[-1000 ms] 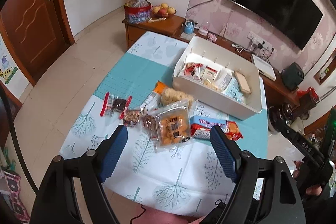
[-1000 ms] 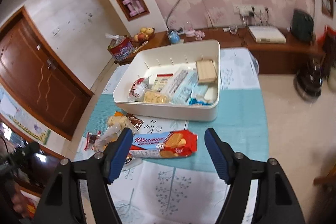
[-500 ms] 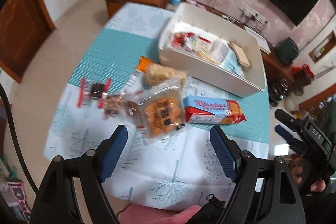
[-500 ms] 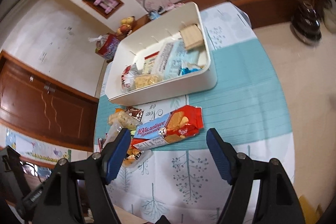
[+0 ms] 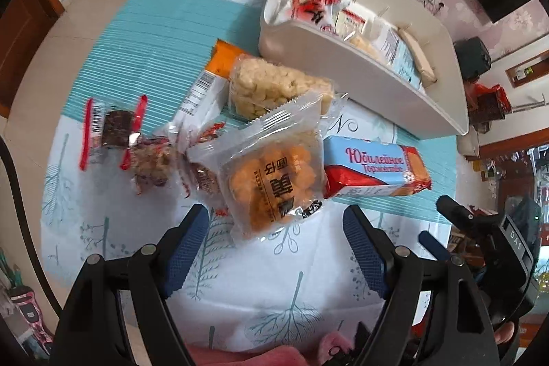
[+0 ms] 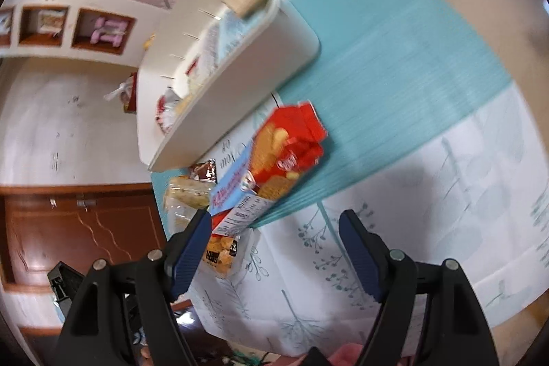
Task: Organize snacks
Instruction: 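Lower left tool to orange puff bag while right tool lowers to red biscuit roll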
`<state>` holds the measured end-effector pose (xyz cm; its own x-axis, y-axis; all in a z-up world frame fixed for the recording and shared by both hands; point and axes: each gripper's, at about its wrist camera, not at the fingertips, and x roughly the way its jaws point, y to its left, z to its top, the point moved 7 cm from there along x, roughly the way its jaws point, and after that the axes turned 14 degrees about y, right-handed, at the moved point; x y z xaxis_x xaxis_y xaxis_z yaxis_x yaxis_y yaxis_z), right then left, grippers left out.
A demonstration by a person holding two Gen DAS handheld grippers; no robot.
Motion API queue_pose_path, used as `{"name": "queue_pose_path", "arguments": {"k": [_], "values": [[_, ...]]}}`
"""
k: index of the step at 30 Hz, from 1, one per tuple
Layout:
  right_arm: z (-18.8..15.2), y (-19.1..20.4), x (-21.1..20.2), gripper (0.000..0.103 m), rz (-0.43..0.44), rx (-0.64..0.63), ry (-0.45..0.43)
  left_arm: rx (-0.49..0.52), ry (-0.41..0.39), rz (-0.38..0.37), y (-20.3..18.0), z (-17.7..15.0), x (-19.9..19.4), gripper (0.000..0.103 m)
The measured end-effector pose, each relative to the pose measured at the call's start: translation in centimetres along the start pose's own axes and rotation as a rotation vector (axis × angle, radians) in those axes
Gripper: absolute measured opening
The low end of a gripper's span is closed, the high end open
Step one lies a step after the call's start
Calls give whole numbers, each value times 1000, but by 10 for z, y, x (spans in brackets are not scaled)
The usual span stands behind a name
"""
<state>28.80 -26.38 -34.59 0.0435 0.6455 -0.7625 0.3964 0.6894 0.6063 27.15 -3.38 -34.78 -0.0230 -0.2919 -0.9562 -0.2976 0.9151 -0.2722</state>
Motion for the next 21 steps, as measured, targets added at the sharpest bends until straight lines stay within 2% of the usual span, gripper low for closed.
{"name": "queue_pose_path", "arguments": {"k": [5, 10, 17, 18, 21], "values": [[-1, -4, 31, 77, 94, 110, 20, 20, 62, 1, -3, 15, 27, 81], [3, -5, 57, 77, 136, 182, 27, 34, 79, 5, -5, 26, 40, 85], [5, 1, 74, 77, 152, 221, 1, 35, 127, 18, -4, 36, 58, 88], [6, 2, 75, 77, 152, 226, -4, 36, 122, 13, -4, 37, 58, 92], [8, 8, 78, 79, 152, 232, -29, 32, 106, 5, -5, 40, 57, 93]]}}
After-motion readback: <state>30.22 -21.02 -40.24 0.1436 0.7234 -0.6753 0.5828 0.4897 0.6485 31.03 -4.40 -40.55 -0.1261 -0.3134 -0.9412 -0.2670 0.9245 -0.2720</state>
